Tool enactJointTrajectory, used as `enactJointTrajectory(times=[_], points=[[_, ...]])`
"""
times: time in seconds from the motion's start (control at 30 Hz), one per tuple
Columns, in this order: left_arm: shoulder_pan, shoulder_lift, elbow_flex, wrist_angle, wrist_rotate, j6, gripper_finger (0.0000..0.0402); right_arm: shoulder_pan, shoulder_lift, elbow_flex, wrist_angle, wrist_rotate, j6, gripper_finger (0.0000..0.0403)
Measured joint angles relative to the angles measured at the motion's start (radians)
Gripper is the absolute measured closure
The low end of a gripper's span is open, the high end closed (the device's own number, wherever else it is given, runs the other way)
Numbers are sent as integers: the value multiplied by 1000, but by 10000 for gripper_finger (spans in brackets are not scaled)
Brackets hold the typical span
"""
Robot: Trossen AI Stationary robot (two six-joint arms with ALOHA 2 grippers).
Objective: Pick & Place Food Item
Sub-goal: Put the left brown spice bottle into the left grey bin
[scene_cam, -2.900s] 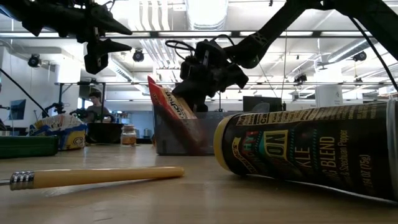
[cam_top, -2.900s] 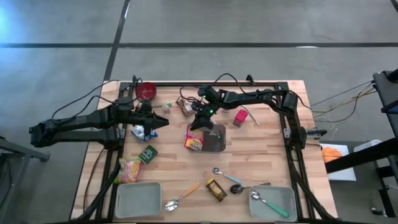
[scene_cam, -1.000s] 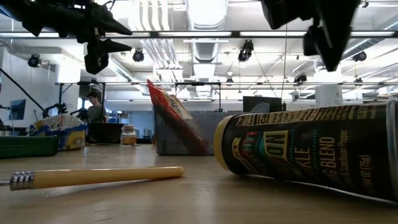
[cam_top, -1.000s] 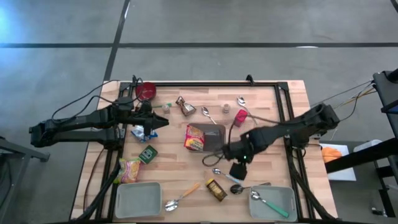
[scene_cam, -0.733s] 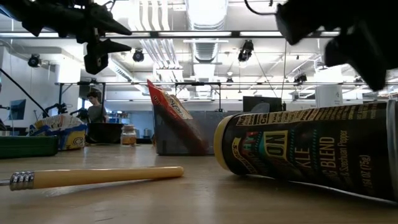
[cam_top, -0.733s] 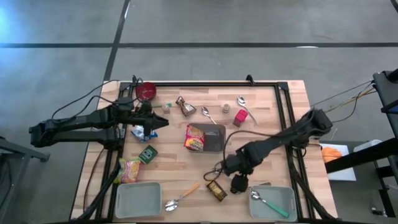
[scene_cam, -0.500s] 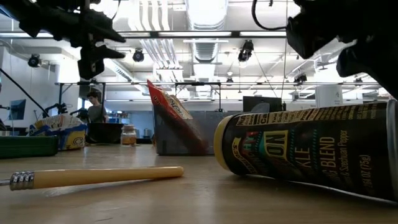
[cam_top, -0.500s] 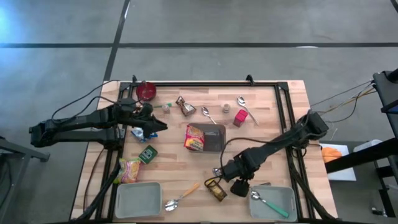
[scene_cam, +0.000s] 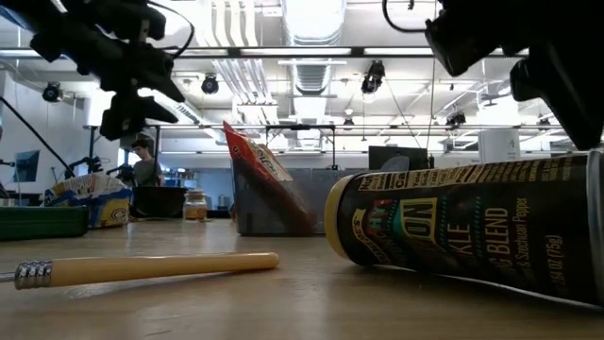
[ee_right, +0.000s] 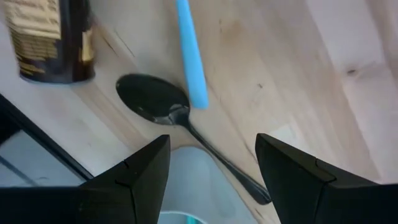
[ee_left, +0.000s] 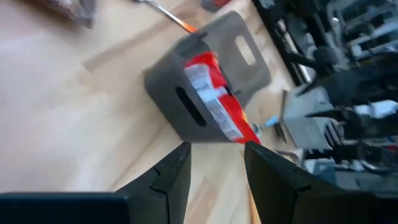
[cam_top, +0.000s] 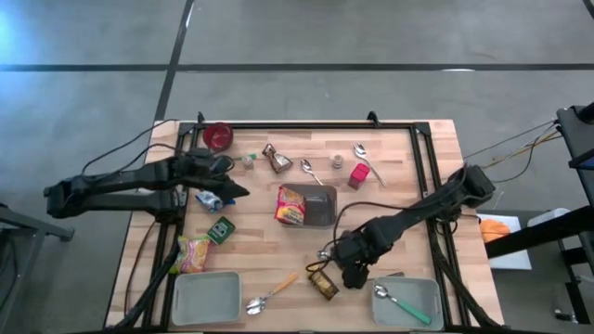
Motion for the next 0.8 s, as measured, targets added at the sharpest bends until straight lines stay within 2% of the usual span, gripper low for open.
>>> enactJointTrajectory(times=[0.17,0.3,0.6,0.7,0.8], points=[[53,99,113,-85,-63,32,249,0,-30,0,-5,74,17,170],[111,196,231,-187,-107,174,249,0,-48,0,-12,136,12,170],[207,433,441,-387,-111,443,248,0,-56,0,-121,231,-75,170],[207,510,479,-417,-112,507,234,0,-59,0,-156,263,-101,170],[207,591,507,-457,-116,562,198,0,-69,0,-188,292,-116,170]])
